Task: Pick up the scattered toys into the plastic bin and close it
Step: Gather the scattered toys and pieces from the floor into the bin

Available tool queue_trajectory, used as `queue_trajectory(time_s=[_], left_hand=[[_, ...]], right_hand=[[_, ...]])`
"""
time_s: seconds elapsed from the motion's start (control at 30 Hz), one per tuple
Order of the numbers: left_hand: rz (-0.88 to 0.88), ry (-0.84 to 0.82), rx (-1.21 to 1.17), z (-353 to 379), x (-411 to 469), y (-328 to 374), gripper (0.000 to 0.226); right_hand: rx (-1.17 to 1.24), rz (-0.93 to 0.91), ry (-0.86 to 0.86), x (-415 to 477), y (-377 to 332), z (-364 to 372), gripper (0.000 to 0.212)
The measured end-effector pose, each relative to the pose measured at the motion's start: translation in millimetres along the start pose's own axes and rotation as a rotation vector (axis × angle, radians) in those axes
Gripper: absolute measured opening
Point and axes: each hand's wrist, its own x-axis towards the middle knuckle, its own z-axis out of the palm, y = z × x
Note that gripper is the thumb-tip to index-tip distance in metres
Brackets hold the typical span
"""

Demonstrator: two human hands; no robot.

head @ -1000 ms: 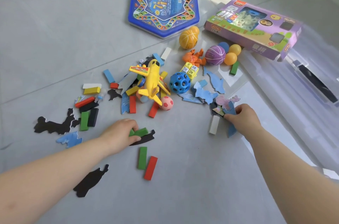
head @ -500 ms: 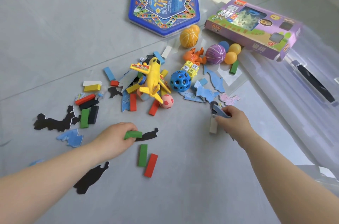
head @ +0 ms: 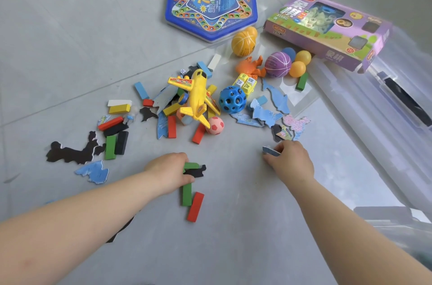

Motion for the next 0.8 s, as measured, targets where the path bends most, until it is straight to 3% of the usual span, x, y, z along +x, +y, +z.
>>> queue_trajectory(time_s=[0.13, 0.37, 0.43, 0.5, 0.57, 0.63, 0.8], left_hand=[[0.061, 0.026, 0.191, 1, -1, 11, 0.037], [0.169, 0.205, 0.285, 7, -7, 1, 0.032], [0.186, 0.261, 0.211, 4, -6, -11, 0.030], [0.159, 0.301, -0.106, 0, -7, -23, 0.018], [0.097, 0.252, -0.451, -4, -13, -31, 0.013], [0.056, 0.209, -0.587, -3, -19, -36, 0.022], [0.131, 0.149, -0.187, 16, -36, -44, 0.009]], right_hand=[[-0.007, -0.062, 0.068, -10, 5, 2, 0.013], [-0.001, -0.104, 0.046, -16, 17, 2, 0.016], [0.027, -0.115, 0.018, -16, 18, 2, 0.013], [0.029, -0.153, 0.004, -20, 15, 4, 0.018], [-0.027, -0.269, -0.003, -25, 10, 9, 0.024], [-0.107, -0.444, -0.052, -34, 1, 18, 0.024], [-0.260, -0.974, -0.140, -70, -20, 46, 0.014]])
